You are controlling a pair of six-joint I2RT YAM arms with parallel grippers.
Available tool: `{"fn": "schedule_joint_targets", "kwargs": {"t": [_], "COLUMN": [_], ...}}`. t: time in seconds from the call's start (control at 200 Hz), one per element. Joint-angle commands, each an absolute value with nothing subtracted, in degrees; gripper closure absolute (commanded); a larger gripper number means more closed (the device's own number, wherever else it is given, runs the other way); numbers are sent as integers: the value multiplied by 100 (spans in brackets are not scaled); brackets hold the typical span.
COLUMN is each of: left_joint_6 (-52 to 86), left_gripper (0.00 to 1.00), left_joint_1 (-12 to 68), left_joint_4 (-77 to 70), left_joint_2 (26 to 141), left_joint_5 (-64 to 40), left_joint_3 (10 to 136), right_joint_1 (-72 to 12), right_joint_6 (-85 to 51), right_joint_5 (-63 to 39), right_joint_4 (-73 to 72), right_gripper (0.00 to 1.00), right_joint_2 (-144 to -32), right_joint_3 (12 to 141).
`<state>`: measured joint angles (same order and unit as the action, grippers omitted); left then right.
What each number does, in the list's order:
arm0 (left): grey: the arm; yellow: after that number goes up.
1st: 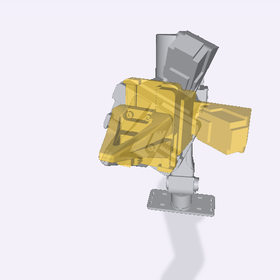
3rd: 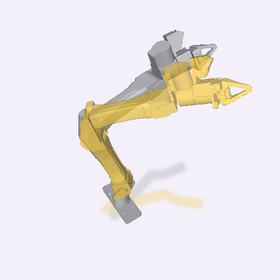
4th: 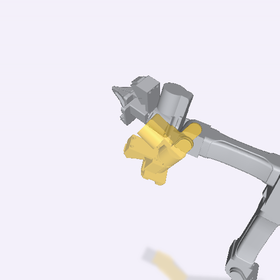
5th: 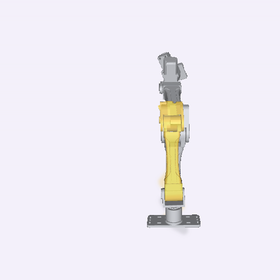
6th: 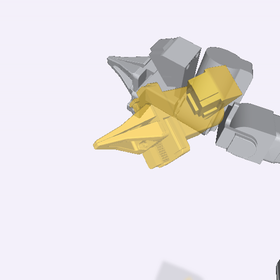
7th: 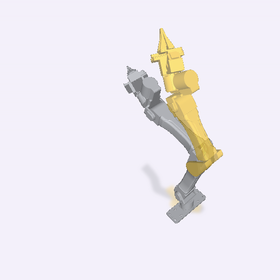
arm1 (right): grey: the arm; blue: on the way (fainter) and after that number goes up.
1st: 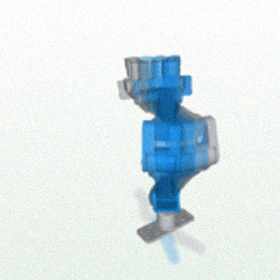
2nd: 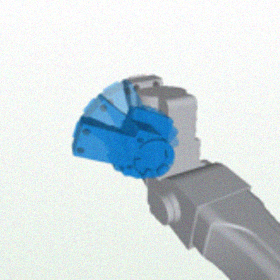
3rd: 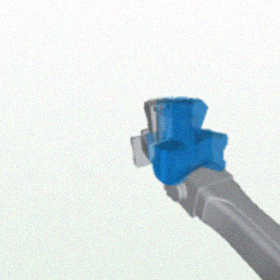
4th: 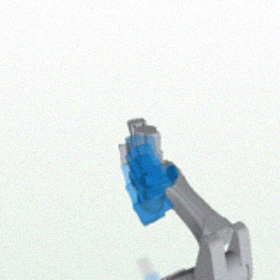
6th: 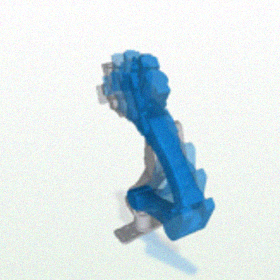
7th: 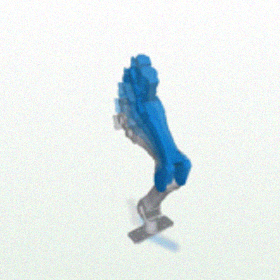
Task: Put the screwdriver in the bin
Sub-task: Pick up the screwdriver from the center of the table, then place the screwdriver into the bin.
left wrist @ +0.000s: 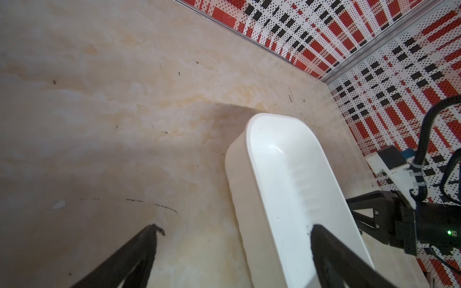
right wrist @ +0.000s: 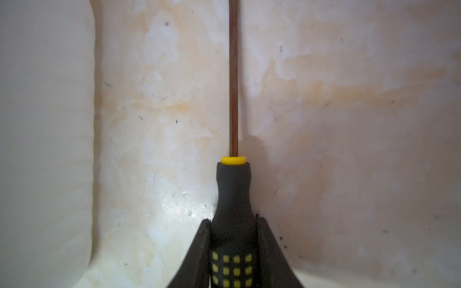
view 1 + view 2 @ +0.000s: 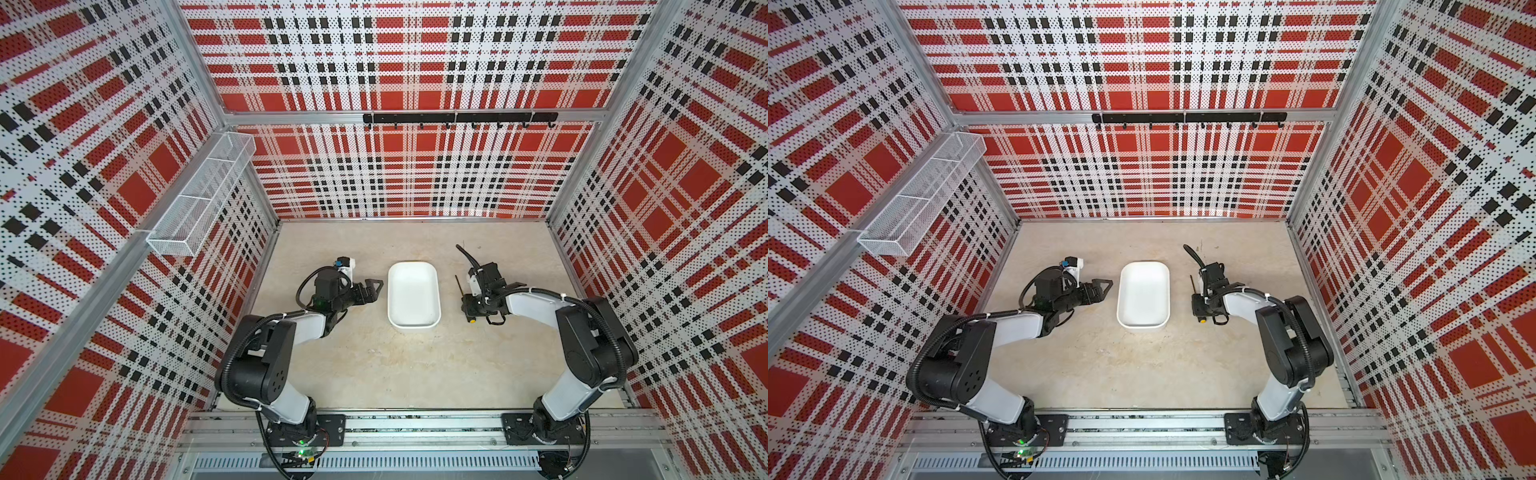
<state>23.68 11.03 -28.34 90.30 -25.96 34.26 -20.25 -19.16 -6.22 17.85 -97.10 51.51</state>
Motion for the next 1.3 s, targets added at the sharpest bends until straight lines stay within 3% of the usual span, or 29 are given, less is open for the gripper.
{"fn": "schedule_joint_targets", "kwargs": {"t": [0.0,0.22,0.671,0.822,1.062,1.293], "left_joint_6": [2208,1993,1978,1971,1943,1942], "left_gripper": [2,2,2,2,2,2], "left_joint_1": [1134,1134,936,838,756,703], "left_joint_4": [-2695,-2677,-2678,-2681,-2677,-2681], "left_joint_2": [8881,8740,8446,8398,8350,8323], "left_joint_5": [-2730,-2910,-3141,-3198,-3218,-3155], "left_joint_3": [3564,3559,3516,3522,3447,3366], "right_joint_1": [-2059,-2064,-2150,-2729,-3482,-4067], "right_joint_6": [-1981,-2220,-3477,-4223,-5006,-5324], "right_joint_5": [-612,-736,-796,-32,419,691], "right_joint_4": [2070,2215,2987,3204,3520,4364], "right_gripper": [91,100,100,100,100,100], "right_joint_2": [-9776,-9528,-8119,-7963,-8531,-9873], "right_joint_3": [5201,5340,6119,6532,7439,8617]}}
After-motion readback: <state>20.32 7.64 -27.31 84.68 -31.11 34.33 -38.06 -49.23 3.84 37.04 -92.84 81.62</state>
